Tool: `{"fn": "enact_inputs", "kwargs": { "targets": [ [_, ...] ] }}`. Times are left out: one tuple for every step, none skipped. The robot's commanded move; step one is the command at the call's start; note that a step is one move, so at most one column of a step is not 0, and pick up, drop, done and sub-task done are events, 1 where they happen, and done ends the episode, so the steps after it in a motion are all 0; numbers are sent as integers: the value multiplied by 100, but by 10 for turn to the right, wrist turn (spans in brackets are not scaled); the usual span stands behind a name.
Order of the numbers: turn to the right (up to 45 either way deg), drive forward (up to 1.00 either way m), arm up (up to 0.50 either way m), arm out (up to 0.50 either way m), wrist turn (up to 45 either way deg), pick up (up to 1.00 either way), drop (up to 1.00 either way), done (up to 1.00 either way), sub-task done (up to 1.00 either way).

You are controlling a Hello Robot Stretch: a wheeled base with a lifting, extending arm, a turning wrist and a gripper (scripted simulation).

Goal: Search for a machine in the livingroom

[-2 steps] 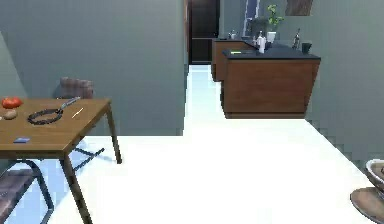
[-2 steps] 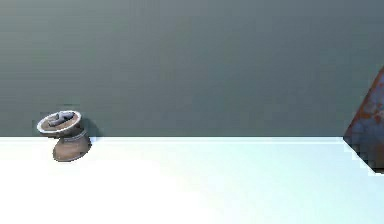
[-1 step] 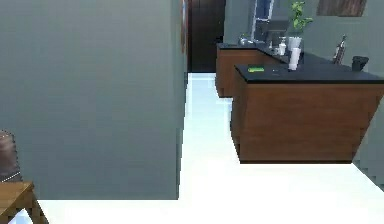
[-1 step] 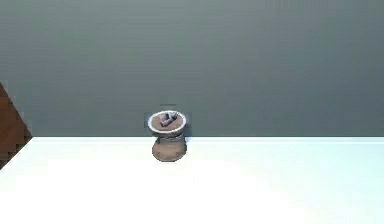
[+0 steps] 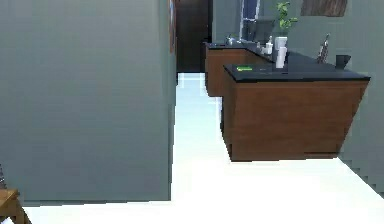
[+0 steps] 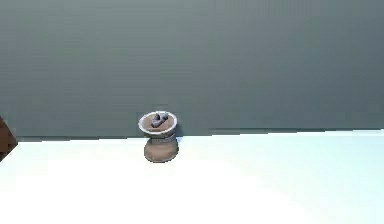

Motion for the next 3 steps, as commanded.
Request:
{"fn": "enact_inputs", "kwargs": {
  "targets": [
    [0,100,0,0,0,0,0,0,0],
    [90,0,0,0,0,0,0,0,0],
    [0,10,0,0,0,0,0,0,0]
  ]
}}
